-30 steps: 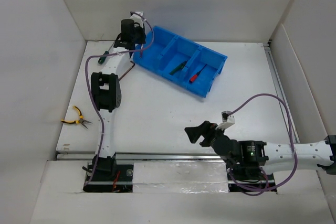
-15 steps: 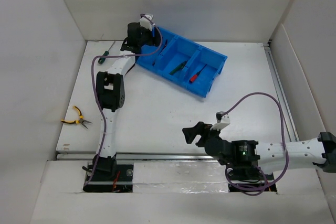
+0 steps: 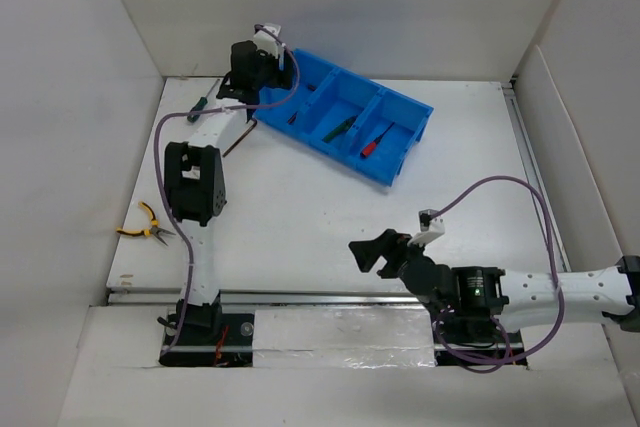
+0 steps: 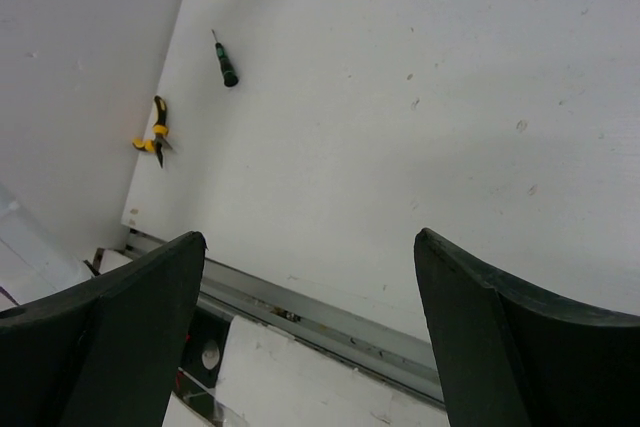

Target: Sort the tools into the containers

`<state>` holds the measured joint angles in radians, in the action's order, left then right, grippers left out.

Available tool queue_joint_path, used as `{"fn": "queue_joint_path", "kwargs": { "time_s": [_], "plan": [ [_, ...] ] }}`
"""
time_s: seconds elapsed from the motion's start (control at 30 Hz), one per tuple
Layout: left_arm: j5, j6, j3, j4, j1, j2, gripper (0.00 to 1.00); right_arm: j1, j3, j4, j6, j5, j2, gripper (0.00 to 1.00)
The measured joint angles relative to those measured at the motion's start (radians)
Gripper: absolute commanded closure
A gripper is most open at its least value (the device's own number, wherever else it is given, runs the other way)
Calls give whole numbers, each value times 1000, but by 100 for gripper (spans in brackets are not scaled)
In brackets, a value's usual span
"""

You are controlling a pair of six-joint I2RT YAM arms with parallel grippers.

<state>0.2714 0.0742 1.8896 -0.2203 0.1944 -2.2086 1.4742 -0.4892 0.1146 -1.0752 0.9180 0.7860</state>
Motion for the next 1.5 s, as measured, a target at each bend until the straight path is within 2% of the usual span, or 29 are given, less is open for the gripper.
{"fn": "queue_joint_path", "kwargs": {
  "time_s": [0.17, 0.3, 0.53, 0.77, 1.07, 1.5],
  "plan": [
    [-126, 66, -212, -45, -17, 246, 26, 0, 9, -38, 35, -43, -34, 11],
    [-127, 138, -235, -19, -55, 331, 27, 0, 44, -83, 65, -87, -80, 10],
    [-80, 251, -29, 293, -129, 183, 37, 0, 56, -110, 98, -143, -109, 10],
    [-25, 332, -127, 488, -181, 74, 38, 0, 56, -124, 113, -169, -109, 11],
    [-21, 391, -231, 527, -203, 70, 36, 0, 56, -124, 119, -171, -104, 11],
    [-72, 423, -235, 521, -187, 29, 41, 0, 56, -124, 123, -187, -107, 12]
  ]
}}
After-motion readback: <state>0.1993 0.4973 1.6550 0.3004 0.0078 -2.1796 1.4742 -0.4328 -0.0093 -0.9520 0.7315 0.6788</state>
